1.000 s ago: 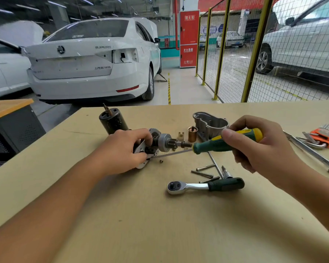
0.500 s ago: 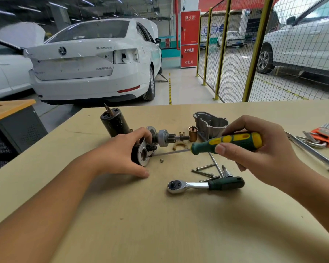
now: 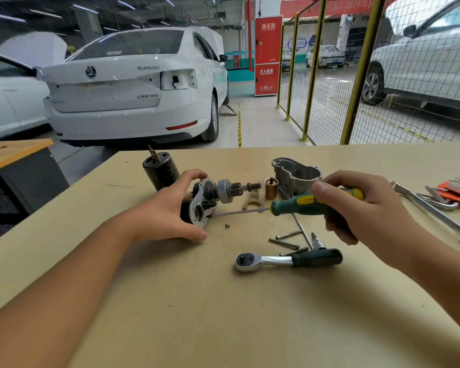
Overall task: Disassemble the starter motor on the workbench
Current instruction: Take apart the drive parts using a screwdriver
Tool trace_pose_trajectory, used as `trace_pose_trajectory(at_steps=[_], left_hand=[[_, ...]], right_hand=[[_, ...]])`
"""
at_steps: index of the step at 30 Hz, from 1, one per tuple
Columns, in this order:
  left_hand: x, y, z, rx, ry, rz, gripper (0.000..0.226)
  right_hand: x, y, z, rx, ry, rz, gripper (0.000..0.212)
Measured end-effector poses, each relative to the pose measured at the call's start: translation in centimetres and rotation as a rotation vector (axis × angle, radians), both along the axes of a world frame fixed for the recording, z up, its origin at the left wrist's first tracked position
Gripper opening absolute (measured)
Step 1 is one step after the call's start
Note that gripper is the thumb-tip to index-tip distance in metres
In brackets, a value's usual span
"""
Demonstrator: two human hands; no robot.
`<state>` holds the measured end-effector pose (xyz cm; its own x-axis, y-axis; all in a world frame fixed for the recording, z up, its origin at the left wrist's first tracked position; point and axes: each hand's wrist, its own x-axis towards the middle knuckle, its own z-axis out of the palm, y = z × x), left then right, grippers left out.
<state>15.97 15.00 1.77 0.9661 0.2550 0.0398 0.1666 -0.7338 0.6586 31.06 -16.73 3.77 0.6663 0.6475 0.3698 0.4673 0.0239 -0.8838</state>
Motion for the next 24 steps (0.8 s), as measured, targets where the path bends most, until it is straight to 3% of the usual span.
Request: trace_pose_trajectory(at_steps=[4, 9, 18, 24], left_hand=[[-0.5, 0.4, 0.1, -0.074, -0.019, 0.007, 0.106], [-0.4, 0.6, 0.0, -0.011, -0.005, 0.011, 0.106], [-0.5, 0.6, -0.1, 0.095, -0.026, 0.01, 0.119], [-0.4, 0.6, -0.2, 0.053, -0.032, 0.006, 0.12]], right_hand=[[-0.1, -0.5, 0.4, 0.022, -0.081, 0.073, 0.02], [0.1, -0.9, 0.8, -0.004, -0.138, 0.094, 0.027], [1.0, 0.0, 0.0, -0.006, 0.179, 0.029, 0.033], [1.3, -0.1, 0.0, 0.045, 0.183, 0.076, 0.032]])
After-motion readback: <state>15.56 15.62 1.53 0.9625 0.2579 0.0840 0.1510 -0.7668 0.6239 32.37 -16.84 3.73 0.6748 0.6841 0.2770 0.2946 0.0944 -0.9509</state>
